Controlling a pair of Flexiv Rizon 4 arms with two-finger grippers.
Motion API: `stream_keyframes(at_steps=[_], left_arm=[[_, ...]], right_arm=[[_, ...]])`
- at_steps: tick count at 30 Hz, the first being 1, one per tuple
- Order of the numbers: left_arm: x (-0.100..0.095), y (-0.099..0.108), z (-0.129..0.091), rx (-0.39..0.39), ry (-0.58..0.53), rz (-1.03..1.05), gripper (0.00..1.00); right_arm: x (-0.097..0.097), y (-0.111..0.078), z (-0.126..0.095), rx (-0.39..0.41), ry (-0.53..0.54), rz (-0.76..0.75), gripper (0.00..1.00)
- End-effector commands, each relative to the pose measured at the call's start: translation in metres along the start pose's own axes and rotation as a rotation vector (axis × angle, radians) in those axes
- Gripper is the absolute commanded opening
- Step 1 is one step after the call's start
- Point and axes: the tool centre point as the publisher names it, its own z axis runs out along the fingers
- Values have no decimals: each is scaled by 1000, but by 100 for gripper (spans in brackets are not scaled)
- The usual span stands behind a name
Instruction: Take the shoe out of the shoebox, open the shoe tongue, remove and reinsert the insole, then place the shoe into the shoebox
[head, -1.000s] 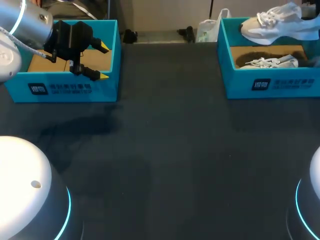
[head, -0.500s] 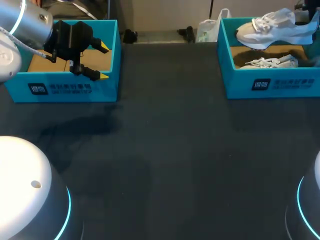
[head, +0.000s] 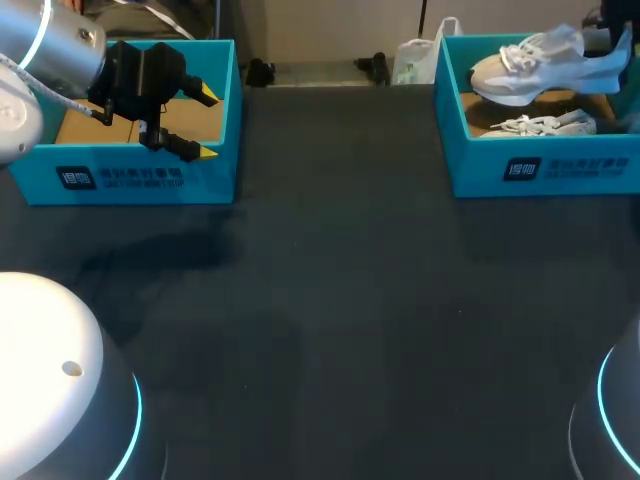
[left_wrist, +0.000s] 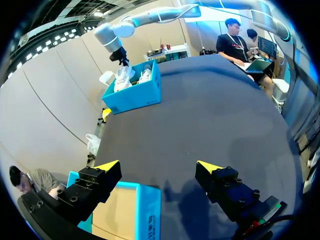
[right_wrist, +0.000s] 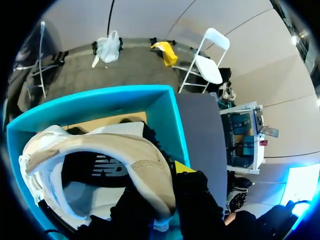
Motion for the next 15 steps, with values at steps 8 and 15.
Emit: stream_keyframes(at_steps=[8, 15], left_arm=[[-1, 0, 0, -3, 2, 0, 100], [-1, 0, 0, -3, 2, 0, 100]], right_arm=[[11, 5, 22, 22, -9, 4, 0], [18, 2, 39, 24, -12, -11, 0]])
